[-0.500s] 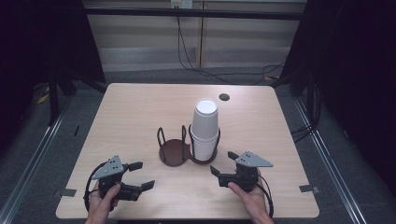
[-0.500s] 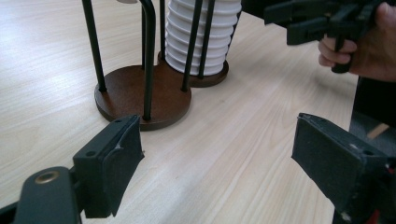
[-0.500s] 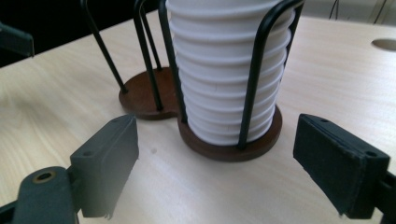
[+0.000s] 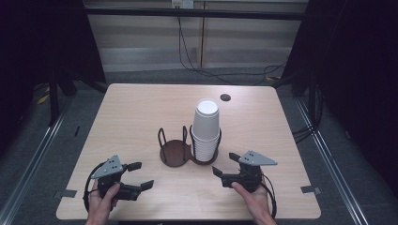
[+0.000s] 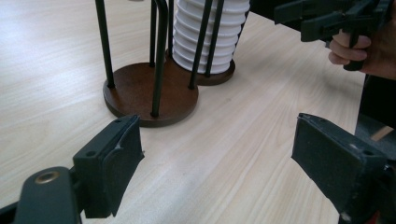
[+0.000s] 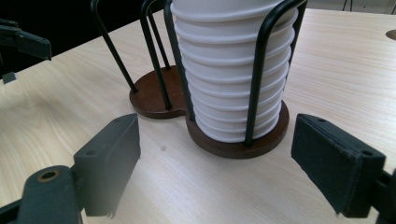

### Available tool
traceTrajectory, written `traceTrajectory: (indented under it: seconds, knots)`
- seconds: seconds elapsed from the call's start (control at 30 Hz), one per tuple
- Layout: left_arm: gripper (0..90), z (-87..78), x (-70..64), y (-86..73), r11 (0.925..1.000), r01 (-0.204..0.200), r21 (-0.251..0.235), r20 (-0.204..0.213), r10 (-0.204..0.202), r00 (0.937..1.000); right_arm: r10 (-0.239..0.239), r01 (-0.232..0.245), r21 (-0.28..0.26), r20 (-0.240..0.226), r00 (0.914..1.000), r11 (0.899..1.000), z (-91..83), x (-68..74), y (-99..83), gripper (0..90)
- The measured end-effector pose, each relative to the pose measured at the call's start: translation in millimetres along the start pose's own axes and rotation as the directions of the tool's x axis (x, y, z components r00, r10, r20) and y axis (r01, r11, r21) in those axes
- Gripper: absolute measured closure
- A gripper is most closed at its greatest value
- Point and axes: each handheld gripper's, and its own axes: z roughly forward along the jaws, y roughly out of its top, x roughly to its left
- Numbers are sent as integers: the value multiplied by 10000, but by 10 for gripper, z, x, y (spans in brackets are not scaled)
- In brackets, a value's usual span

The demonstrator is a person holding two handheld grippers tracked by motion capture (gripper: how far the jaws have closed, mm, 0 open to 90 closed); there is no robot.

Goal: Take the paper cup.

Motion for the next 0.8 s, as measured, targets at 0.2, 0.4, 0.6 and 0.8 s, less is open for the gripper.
traceTrajectory:
  seconds: [0.2, 0.4, 0.6, 0.8]
  knots:
    - [157, -10, 10, -3, 10000, -60, -9, -314, 59, 9995, -176, 169, -175, -392, 9991, 9997, -79, 15, 77, 151]
    - [157, -18, 46, 3, 9999, 0, -122, -477, -5, 9989, -333, 334, 145, -39, 9994, 9993, -58, 39, 159, 137]
    - [157, -6, 51, 5, 9999, 81, -108, -346, -85, 9994, -353, 356, 58, -431, 9984, 9993, -69, 53, 252, 136]
    - [157, -47, 46, 14, 9994, 113, -341, -179, -119, 9998, -526, 522, -84, -592, 9969, 9986, -109, 29, 411, 136]
